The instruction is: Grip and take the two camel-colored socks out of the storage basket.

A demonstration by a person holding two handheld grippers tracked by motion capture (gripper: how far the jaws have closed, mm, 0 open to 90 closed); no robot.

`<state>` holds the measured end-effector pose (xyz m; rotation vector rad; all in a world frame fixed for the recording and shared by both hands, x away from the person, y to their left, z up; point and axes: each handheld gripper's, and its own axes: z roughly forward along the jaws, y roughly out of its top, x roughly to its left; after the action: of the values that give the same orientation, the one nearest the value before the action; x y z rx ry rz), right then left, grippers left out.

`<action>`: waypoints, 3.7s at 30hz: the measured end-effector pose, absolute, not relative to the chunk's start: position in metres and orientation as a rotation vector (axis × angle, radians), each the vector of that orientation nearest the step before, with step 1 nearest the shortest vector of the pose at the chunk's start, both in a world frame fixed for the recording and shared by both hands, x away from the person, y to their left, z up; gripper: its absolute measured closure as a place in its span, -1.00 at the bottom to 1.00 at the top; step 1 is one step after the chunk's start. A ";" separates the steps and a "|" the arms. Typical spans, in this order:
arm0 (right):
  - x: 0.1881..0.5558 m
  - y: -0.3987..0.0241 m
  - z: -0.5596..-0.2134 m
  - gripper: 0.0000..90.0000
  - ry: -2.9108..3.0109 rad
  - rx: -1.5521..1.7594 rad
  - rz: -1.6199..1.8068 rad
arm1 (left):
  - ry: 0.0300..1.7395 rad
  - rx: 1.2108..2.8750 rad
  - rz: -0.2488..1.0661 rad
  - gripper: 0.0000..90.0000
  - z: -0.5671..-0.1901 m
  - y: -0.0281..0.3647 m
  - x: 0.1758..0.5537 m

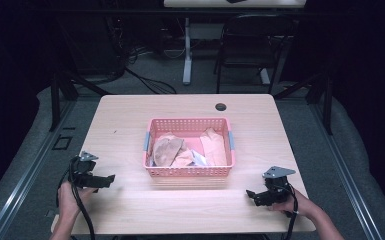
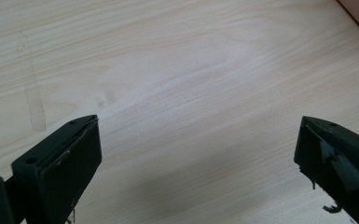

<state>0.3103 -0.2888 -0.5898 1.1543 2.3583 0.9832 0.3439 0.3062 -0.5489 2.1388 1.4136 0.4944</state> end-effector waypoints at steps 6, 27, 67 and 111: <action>0.310 -0.289 -0.589 -1.00 2.362 1.148 0.977 | 1.398 2.146 0.487 -0.99 -0.548 0.307 0.344; 0.310 -0.289 -0.589 -1.00 2.361 1.150 0.974 | 1.222 2.196 0.453 -0.98 -0.496 0.285 0.351; 0.310 -0.289 -0.589 -1.00 2.366 1.149 0.976 | 0.900 2.384 0.315 -0.98 -0.443 0.191 0.422; 0.311 -0.289 -0.589 -1.00 2.370 1.145 0.975 | 0.826 2.686 0.246 0.31 -0.494 0.118 0.467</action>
<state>0.3108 -0.2892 -0.5892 1.1449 2.3699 0.9749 0.4672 0.1185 -0.4944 2.6864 0.8262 0.2457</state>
